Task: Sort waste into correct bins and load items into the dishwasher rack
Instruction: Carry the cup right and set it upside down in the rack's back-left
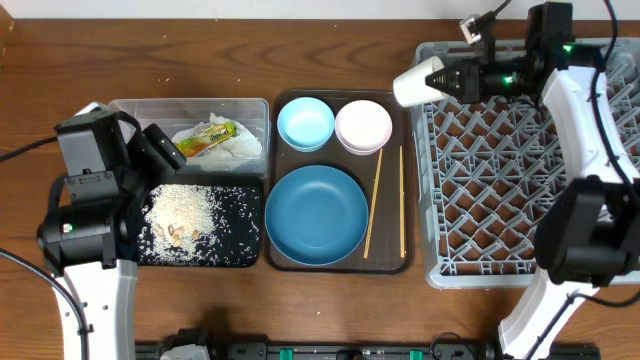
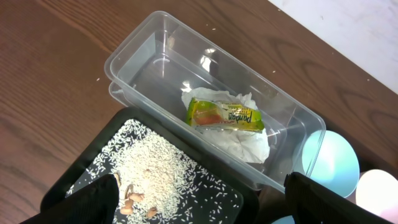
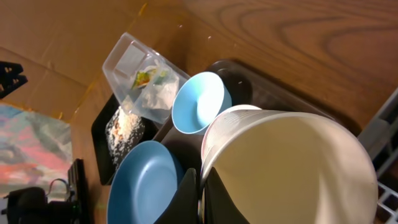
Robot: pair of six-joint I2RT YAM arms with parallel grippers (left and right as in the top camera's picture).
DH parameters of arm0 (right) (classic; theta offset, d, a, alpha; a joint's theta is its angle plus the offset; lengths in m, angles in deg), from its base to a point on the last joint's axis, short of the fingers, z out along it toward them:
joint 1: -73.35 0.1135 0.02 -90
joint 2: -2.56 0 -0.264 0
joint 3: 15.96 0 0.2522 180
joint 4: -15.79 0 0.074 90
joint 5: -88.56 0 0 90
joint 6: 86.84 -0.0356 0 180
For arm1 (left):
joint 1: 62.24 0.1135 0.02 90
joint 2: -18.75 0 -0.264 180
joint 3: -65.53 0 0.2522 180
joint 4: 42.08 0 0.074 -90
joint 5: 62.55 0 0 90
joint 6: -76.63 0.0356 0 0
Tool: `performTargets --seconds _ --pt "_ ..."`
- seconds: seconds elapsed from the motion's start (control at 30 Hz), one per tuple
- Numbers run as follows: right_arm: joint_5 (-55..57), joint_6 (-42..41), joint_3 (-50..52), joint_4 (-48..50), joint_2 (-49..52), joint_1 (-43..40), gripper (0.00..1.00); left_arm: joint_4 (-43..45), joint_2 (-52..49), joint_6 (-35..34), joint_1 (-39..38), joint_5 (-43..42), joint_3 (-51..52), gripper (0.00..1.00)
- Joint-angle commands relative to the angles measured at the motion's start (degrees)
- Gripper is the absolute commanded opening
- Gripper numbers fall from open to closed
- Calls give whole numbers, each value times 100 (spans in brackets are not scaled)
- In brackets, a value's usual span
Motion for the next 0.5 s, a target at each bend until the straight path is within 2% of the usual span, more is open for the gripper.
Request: performTargets --seconds 0.0,0.47 --pt "-387 476 37 -20 247 -26 1 -15 -28 33 31 70 -63 87" --pt "-225 870 68 -26 831 -234 1 -15 -28 33 31 70 -63 87"
